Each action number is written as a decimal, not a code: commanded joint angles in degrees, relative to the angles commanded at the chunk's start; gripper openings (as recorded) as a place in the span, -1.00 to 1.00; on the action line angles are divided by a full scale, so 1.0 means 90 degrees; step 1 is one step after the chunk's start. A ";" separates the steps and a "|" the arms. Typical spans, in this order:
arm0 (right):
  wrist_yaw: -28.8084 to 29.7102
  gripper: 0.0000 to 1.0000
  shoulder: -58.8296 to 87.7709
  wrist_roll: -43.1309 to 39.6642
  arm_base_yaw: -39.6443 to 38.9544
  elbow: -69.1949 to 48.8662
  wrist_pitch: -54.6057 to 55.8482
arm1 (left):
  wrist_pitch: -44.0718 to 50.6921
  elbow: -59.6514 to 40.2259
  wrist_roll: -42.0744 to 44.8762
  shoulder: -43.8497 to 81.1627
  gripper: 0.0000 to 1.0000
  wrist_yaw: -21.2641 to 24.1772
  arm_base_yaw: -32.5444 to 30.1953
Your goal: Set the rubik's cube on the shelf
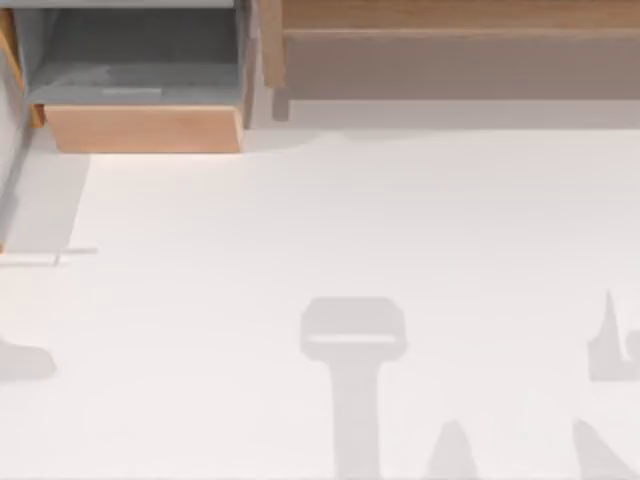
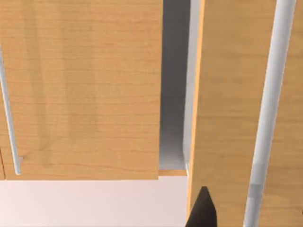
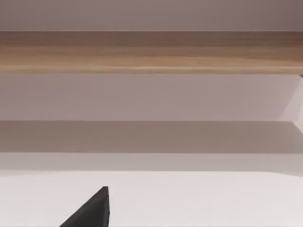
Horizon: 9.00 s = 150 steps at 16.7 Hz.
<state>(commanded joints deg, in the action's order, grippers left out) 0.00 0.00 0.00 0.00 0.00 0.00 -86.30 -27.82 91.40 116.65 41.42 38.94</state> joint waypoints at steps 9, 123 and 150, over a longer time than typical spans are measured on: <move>0.0000 1.00 0.0000 0.0000 0.0000 0.0000 0.0000 | 0.0000 0.0000 0.0000 0.0000 1.00 0.0000 0.0000; 0.0000 1.00 0.0000 0.0000 0.0000 0.0000 0.0000 | 1.8041 -1.2409 -0.8139 0.2865 -1.00 -0.4324 -0.2223; 0.0000 1.00 0.0000 0.0000 0.0000 0.0000 0.0000 | 0.5820 -0.6987 -0.8551 -0.0762 -1.00 -0.9186 -1.0339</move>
<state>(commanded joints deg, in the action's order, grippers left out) 0.00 0.00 0.00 0.00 0.00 0.00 -33.92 -90.70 14.44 109.79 -41.26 -54.11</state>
